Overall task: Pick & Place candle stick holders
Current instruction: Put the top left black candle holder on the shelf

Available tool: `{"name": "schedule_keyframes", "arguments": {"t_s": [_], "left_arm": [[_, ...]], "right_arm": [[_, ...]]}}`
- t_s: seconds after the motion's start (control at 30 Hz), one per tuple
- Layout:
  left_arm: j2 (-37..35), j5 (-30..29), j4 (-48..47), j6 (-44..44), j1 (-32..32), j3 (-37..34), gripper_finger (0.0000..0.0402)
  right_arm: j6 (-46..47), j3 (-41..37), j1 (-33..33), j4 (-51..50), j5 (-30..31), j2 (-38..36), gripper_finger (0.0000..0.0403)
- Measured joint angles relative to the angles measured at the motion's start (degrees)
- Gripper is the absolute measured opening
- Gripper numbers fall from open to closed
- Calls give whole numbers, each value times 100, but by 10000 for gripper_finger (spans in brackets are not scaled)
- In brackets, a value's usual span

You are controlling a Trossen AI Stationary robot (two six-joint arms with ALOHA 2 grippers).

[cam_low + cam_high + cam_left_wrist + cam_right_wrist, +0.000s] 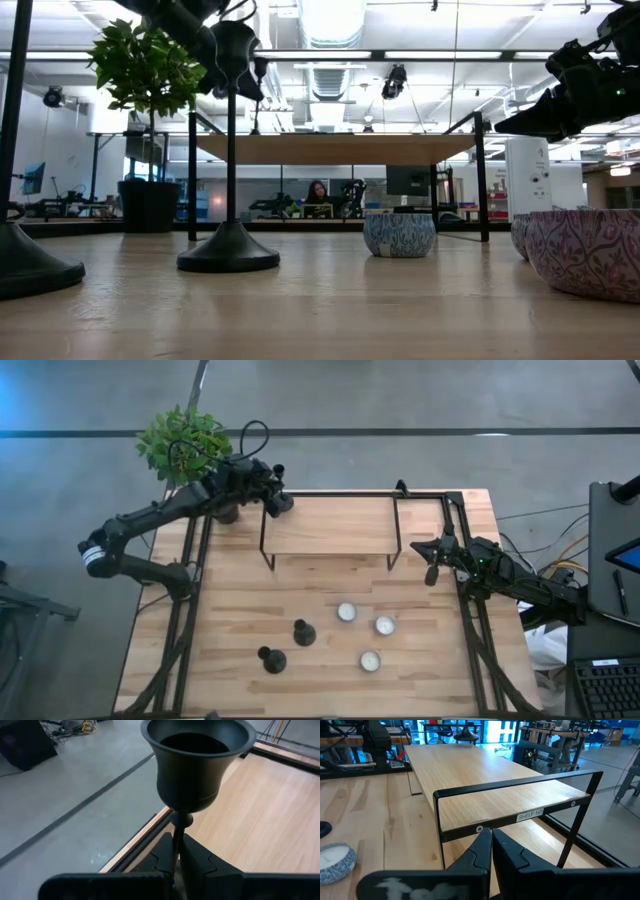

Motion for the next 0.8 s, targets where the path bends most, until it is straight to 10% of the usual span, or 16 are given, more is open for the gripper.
{"name": "schedule_keyframes", "arguments": {"t_s": [0.8], "left_arm": [[-13,392,389,-10,129,-468,18]], "right_arm": [[0,-1,0,1,0,0,8]]}}
